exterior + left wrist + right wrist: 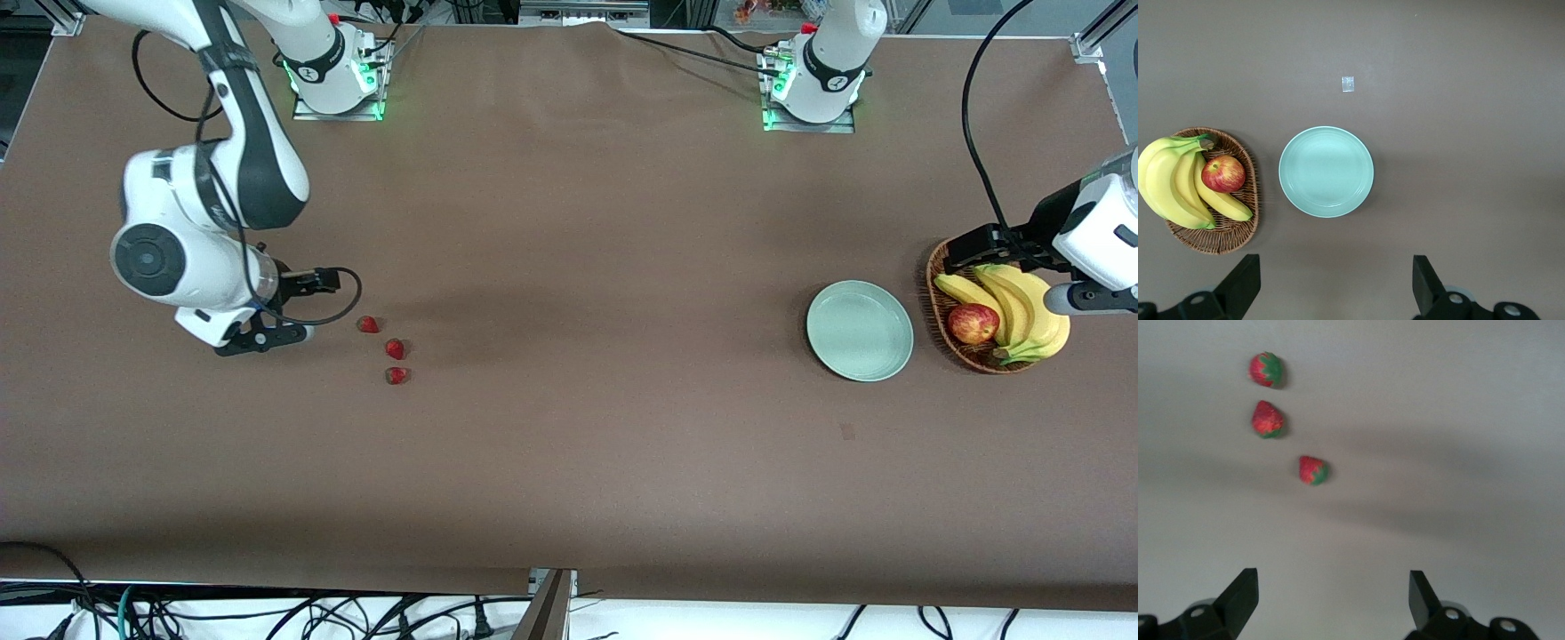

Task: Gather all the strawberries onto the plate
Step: 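Reach the right gripper down to the strawberries and grasp one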

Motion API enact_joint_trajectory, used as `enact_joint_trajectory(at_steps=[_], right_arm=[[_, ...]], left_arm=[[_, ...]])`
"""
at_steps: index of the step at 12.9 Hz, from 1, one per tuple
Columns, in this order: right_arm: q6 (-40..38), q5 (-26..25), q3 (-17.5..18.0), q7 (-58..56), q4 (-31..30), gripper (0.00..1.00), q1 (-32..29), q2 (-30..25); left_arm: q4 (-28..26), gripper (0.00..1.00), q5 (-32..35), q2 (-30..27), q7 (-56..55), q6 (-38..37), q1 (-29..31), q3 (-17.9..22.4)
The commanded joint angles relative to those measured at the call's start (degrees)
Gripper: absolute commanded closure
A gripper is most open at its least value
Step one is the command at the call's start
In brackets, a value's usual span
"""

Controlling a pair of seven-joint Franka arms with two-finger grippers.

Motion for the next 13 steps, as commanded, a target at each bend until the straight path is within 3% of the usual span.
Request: enact_joint_trajectory(at_steps=[1, 3, 8, 13], right_arm=[[6.96, 3.90, 0.34, -1.05, -4.79, 0.02, -0.18, 2.91], [9.59, 6.37, 0.51, -1.14, -4.53, 0.05, 0.34, 6.08], [13.64, 6.64, 2.01, -1.05, -4.27, 0.19, 0.52, 9.08], [15.75, 6.37, 2.01, -1.31, -2.33, 0.41, 0.78, 11.19]], left_arm=[[1.75, 0.00, -1.14, 0.84, 0.34, -0.97, 0.55, 0.27], [1.75, 0.00, -1.14, 0.84, 0.25, -0.97, 0.55, 0.27], [1.75, 0.00, -1.14, 0.84, 0.25, -0.97, 0.55, 0.27], [1.75, 0.00, -1.14, 0.84, 0.25, -0.97, 0.55, 0.45]])
